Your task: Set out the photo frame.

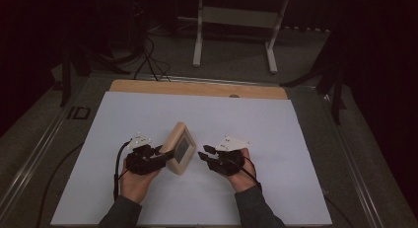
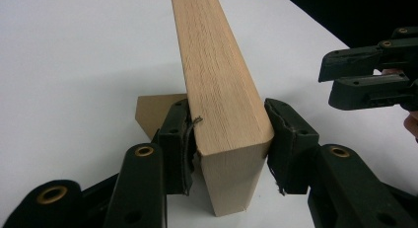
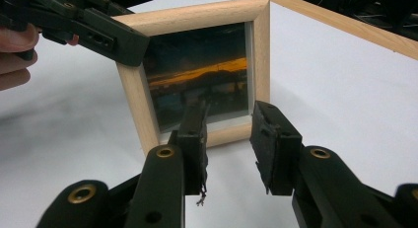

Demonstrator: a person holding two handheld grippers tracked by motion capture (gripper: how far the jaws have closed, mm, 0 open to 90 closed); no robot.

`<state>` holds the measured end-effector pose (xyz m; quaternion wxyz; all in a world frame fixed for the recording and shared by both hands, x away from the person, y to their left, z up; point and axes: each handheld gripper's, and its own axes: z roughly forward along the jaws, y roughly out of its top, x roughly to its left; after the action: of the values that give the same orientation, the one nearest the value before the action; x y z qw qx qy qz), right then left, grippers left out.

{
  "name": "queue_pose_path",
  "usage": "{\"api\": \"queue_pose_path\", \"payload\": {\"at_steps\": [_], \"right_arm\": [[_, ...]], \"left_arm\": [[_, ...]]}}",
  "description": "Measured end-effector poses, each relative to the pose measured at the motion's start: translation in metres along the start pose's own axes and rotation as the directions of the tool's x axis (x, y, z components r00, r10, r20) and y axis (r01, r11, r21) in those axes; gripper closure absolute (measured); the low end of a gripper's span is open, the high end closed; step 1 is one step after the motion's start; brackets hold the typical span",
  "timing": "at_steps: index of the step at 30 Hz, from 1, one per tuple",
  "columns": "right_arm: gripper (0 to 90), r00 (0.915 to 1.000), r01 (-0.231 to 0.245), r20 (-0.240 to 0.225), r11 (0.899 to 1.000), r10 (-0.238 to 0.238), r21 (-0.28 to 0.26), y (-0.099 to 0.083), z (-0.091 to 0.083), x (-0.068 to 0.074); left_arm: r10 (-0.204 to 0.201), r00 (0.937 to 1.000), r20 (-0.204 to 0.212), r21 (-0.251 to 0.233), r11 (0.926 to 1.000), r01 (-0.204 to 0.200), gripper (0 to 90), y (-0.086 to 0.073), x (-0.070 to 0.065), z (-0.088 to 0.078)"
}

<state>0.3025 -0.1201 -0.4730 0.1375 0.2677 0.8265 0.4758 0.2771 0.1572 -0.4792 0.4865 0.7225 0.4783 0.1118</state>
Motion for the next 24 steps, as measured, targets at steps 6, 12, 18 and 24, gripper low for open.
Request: {"api": "queue_pose_path", "payload": {"at_steps": [6,12,18,24], "right_arm": [[66.8,1.0000,0.000,0.001,1.000,0.000,-0.001,0.0000,-0.0003,-0.0004],[66.9,1.0000,0.000,0.002,1.000,0.000,-0.002,0.0000,-0.0005,-0.0003],[66.9,1.0000,-0.003,0.004,1.000,0.003,-0.003,0.0000,-0.0007,-0.0007],[66.9,0.9999,-0.006,0.009,1.000,0.007,-0.009,0.0002,-0.0024,-0.0023]], "left_arm": [[-0.001,1.0000,0.002,0.000,1.0000,0.001,57.1,0.0000,0.0001,0.0000],[-0.004,1.0000,0.004,0.000,1.0000,0.004,57.6,0.0001,0.0001,0.0001],[-0.003,0.9999,0.013,0.000,1.0000,0.003,58.4,0.0003,0.0003,0.0003],[-0.003,0.9998,0.018,0.001,1.0000,0.003,58.8,0.0004,0.0004,0.0004]]}}
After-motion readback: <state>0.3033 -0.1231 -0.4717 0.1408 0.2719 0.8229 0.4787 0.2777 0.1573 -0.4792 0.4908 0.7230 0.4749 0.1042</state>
